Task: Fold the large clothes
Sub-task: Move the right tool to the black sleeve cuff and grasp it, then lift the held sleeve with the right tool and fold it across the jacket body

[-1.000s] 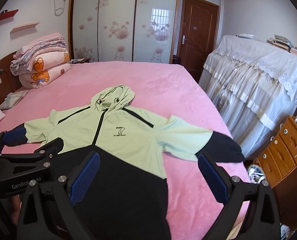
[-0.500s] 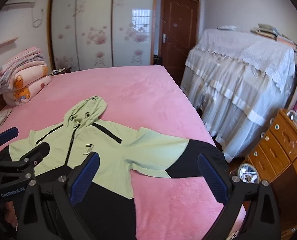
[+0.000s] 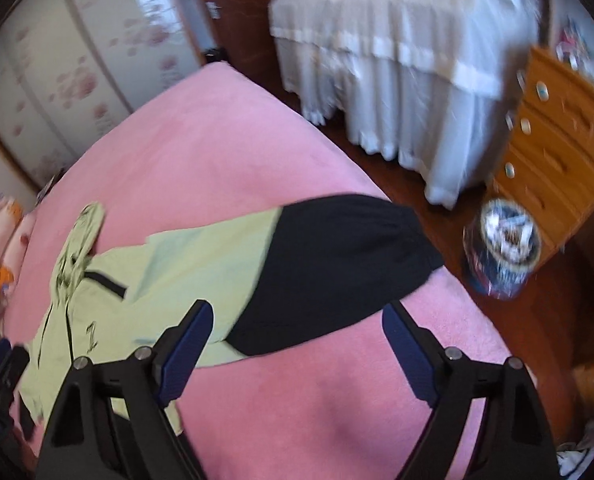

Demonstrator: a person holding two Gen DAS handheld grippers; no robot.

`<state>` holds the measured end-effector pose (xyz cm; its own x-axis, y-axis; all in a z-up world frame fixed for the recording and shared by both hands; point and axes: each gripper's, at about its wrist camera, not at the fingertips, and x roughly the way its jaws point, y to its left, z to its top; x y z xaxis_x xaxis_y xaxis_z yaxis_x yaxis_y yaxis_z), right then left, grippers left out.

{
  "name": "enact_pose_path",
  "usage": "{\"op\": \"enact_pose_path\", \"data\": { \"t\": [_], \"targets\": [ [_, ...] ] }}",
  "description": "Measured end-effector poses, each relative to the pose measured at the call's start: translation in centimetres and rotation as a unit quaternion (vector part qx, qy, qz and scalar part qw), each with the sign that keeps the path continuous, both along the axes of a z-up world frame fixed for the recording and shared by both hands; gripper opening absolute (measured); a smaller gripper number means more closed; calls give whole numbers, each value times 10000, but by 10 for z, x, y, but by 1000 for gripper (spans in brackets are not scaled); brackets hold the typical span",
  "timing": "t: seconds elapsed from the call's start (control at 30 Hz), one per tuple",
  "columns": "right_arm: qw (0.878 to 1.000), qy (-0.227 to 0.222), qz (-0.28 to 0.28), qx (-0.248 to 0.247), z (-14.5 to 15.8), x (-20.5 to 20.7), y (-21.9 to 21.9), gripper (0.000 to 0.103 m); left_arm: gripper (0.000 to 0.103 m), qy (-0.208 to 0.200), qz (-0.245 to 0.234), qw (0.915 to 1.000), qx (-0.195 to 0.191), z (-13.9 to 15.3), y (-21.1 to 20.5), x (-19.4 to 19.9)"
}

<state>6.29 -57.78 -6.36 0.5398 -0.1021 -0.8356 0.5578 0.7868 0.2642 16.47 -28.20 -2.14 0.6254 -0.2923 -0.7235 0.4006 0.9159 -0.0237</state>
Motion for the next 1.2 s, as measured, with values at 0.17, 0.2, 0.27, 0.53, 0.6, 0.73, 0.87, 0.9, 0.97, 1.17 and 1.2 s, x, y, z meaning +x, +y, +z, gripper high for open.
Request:
{"op": "enact_pose_path", "data": {
  "t": [0.17, 0.2, 0.27, 0.53, 0.6, 0.73, 0.87, 0.9, 0.97, 1.17, 1.2],
  "targets": [
    [9911, 207, -764, 1067, -65, 10, -63, 76, 102, 158, 250, 9993, 247, -40, -15, 29],
    [9886, 197, -862, 1217, -72, 11, -69, 75, 102, 215, 294, 9991, 217, -47, -17, 35],
    [9836, 225, -1072, 1431, -89, 14, -81, 73, 102, 301, 402, 9986, 175, -59, -19, 43],
    [9760, 402, -1476, 1548, -122, 32, -91, 74, 102, 570, 454, 9973, -36, -81, -21, 61],
    [9774, 396, -1514, 1422, -123, 35, -90, 72, 102, 605, 451, 9971, 7, -82, -21, 64],
    [9861, 475, -1304, 916, -117, 46, -86, 17, 102, 773, 412, 9961, 40, -84, -18, 67],
    [9935, 151, -1059, 376, -85, 47, -71, 5, 102, 726, 444, 9963, 140, -82, -7, 63],
    [9959, 10, -907, 51, -68, 49, -59, 5, 102, 693, 449, 9965, 133, -80, -1, 61],
    [9970, -269, -518, -503, -39, 55, -32, 4, 102, 610, 538, 9966, 95, -75, 13, 56],
    [9707, -841, 1521, -1661, 17, 73, 117, 5, 102, 656, 920, 9934, -183, -68, 68, 47],
    [9649, -840, 1797, -1723, 16, 75, 139, 6, 102, 715, 972, 9925, -200, -70, 77, 46]
  ]
}}
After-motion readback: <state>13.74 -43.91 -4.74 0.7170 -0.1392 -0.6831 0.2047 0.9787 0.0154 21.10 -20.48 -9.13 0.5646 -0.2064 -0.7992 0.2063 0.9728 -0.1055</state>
